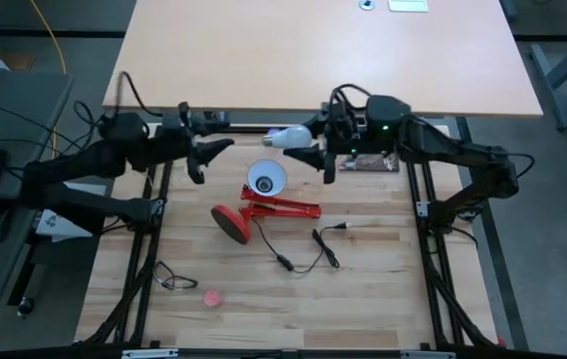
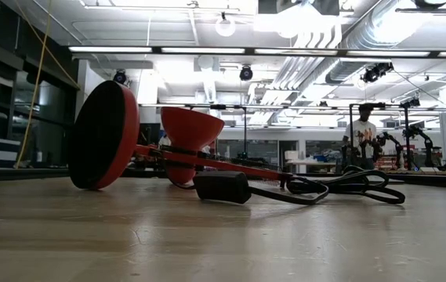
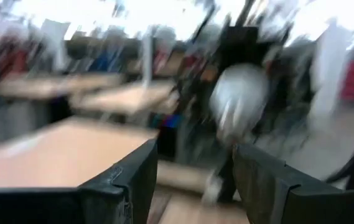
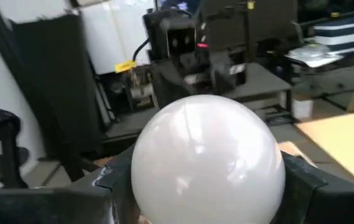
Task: Screw lightbulb
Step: Insert the lightbulb into the desk lamp
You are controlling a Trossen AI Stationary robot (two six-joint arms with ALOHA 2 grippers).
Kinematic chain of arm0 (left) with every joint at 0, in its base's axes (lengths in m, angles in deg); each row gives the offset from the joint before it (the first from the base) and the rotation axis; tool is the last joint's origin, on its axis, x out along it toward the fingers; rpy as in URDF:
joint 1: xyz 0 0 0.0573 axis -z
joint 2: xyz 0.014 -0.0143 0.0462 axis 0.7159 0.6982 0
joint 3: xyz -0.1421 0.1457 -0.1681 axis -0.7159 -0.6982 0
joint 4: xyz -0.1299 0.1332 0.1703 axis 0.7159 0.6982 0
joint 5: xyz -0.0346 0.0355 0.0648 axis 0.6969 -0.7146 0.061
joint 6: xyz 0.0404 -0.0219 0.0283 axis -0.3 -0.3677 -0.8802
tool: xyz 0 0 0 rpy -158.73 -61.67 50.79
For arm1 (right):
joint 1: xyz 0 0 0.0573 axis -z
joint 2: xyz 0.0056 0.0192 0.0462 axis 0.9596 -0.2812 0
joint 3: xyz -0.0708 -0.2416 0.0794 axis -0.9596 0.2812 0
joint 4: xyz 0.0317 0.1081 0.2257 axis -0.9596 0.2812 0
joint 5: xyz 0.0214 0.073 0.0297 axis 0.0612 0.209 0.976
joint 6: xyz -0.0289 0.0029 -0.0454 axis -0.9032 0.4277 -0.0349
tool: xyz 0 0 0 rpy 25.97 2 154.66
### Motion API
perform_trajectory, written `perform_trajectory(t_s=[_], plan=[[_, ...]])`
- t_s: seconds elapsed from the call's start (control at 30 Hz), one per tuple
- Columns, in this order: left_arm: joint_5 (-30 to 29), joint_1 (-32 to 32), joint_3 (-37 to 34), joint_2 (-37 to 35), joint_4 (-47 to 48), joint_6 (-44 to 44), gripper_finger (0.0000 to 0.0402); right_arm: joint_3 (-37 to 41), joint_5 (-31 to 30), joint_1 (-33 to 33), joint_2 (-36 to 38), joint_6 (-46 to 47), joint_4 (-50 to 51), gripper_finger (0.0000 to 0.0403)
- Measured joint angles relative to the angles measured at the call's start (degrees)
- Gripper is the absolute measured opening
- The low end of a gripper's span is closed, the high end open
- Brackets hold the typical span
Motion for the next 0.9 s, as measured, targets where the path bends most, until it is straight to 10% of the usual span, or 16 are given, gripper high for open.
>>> perform_trajectory(t_s=[0.17,0.37,0.63,0.9], plan=[[-6.3,-2.6,-4.1,1.5,16.7,4.4,0.0144,0.0,-2.1,0.7,3.2,-0.8,6.2,0.0241],[-4.2,-12.4,-15.1,7.9,8.8,8.8,0.0013,0.0,-4.4,0.6,5.1,-0.1,8.8,0.0241],[15.2,-28.1,-14.0,25.4,-1.1,21.1,0.0000,0.0,-4.9,-0.2,5.1,2.3,11.1,0.0241],[25.5,-28.8,-5.5,39.6,10.1,21.5,0.0000,0.0,-5.0,-0.9,5.1,3.5,12.6,0.0241]])
